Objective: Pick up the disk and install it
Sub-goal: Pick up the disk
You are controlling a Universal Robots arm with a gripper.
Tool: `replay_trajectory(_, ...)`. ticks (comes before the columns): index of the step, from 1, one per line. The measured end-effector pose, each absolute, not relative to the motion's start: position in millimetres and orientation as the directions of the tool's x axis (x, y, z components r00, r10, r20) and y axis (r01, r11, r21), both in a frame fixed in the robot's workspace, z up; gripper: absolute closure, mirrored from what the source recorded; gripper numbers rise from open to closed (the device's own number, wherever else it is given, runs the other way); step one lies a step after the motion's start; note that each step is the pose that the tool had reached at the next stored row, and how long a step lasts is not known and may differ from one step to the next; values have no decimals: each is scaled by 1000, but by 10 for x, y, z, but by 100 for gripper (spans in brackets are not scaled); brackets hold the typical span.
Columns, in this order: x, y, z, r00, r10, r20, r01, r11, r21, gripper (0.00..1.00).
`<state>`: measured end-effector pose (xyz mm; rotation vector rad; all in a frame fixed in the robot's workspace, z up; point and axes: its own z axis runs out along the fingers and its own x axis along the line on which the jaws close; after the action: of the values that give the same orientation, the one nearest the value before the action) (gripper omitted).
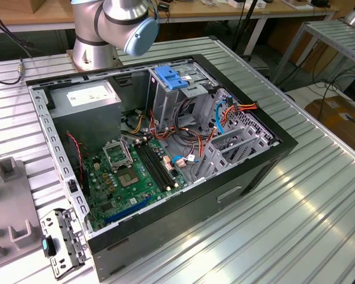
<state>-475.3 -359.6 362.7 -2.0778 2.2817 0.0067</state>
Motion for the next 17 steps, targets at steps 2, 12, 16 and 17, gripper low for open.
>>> replay_trajectory(2, -4756, -3595, 3604, -76, -996, -44, -997, 77, -31, 55)
replay_trajectory(12, -4756, -3595, 3601, -76, -996, -44, -996, 77, -32, 55)
replay_trajectory(16, -4756, -3595, 3601, -76, -996, -44, -997, 77, -32, 55)
replay_trajectory(17, -4756, -3595, 3600, -76, -996, -44, -996, 77, -32, 55)
